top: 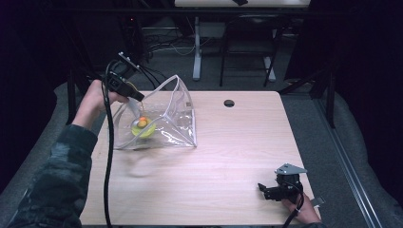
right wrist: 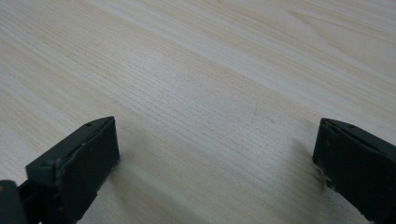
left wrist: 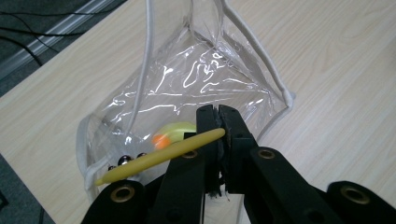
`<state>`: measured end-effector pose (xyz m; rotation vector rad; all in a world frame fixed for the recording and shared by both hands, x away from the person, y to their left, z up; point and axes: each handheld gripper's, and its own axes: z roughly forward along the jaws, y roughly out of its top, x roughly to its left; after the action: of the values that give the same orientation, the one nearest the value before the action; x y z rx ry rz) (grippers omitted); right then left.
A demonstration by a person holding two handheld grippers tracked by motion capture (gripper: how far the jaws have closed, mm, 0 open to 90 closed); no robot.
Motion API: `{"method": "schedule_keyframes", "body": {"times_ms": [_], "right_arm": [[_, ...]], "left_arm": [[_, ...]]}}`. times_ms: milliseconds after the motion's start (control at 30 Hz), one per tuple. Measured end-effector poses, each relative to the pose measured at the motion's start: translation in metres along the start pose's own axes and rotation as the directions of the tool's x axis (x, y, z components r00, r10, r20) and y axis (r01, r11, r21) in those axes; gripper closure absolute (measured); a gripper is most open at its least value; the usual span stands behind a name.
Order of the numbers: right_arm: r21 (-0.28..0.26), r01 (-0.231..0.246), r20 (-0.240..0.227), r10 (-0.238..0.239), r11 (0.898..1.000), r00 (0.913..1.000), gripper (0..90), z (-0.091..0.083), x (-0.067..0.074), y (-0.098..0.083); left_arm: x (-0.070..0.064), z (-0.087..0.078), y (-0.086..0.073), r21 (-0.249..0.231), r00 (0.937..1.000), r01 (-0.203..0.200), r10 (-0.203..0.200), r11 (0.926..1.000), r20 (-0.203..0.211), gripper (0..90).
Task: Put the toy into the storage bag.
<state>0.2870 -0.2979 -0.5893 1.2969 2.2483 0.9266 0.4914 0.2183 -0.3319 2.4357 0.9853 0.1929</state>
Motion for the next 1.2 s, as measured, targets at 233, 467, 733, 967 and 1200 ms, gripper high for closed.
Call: {"method": "schedule_keyframes", "body": {"times_ms": [233,467,733,967,1200], "right_arm": [[0.001,0.0,-0.002,0.0,1.0,1.0,0.0,0.0,0.0,0.0],[-0.005,-0.004,-0.001,0.004,1.0,1.0,0.0,0.0,0.0,0.0],[-0.001,0.0,-0.002,0.0,1.0,1.0,0.0,0.0,0.0,0.0],[0.003,0.003,0.001,-0.003,1.0,1.0,0.0,0.0,0.0,0.0],[-0.003,-0.002,0.002,0.002,1.0,1.0,0.0,0.0,0.0,0.0]], "left_arm": [[0.006,0.009,-0.002,0.004,0.9997,0.024,-0.024,0.9997,0.006,87.8],[0.012,0.021,-0.005,0.012,0.999,0.041,-0.041,0.9991,0.015,87.6],[0.015,0.032,-0.005,0.027,0.9979,0.063,-0.064,0.9976,0.015,87.4],[0.017,0.042,-0.011,0.045,0.9973,0.067,-0.069,0.9967,0.025,87.2],[0.016,0.04,-0.013,0.041,0.9981,0.062,-0.062,0.9972,-0.002,82.3]]}}
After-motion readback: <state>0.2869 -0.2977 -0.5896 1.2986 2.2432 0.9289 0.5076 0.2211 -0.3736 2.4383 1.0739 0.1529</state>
